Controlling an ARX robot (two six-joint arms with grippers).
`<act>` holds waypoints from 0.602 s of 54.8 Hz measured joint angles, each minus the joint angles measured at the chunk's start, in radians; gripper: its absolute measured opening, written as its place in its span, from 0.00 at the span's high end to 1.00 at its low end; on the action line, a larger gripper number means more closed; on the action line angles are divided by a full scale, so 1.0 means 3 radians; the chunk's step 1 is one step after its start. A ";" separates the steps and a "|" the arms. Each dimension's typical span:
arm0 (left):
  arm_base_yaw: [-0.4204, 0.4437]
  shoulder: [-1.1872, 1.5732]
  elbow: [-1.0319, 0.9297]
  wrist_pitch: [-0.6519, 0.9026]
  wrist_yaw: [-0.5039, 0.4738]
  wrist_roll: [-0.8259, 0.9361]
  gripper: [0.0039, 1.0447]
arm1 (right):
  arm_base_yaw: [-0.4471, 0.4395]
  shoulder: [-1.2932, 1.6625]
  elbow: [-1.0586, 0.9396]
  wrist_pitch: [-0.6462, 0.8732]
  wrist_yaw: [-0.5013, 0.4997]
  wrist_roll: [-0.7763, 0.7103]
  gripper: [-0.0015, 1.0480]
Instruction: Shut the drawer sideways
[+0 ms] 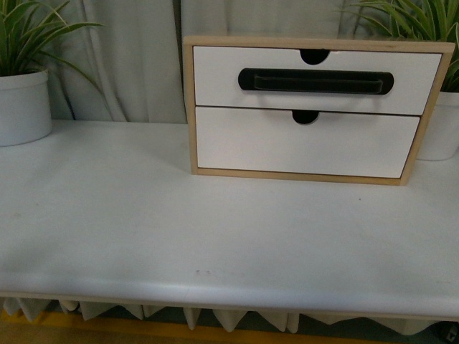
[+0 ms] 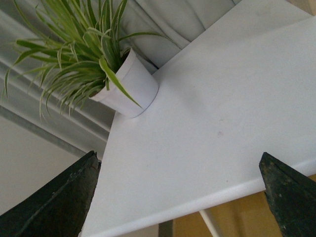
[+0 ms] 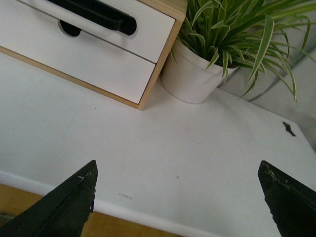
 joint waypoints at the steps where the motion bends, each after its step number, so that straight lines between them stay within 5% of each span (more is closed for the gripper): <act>1: 0.0009 -0.0018 -0.0005 -0.0013 -0.0001 -0.0034 0.06 | 0.0001 -0.0011 0.0000 0.0000 0.0005 0.0042 0.09; 10: 0.0034 -0.0050 -0.0018 0.0027 0.0107 -0.0324 0.08 | 0.0008 -0.0015 -0.0008 0.0014 0.0011 0.0189 0.09; 15: 0.0139 -0.0154 -0.0156 0.0233 0.0514 -0.1307 0.25 | 0.0045 -0.0158 -0.0285 0.0608 0.0062 0.0689 0.25; 21: 0.0383 -0.0303 -0.0282 0.0219 0.0813 -0.2066 0.42 | 0.0051 -0.0298 -0.0486 0.0754 0.0065 0.1041 0.42; 33: 0.0474 -0.0579 -0.0453 0.0112 0.0855 -0.2502 0.79 | 0.0052 -0.0505 -0.0791 0.0793 0.0067 0.1205 0.77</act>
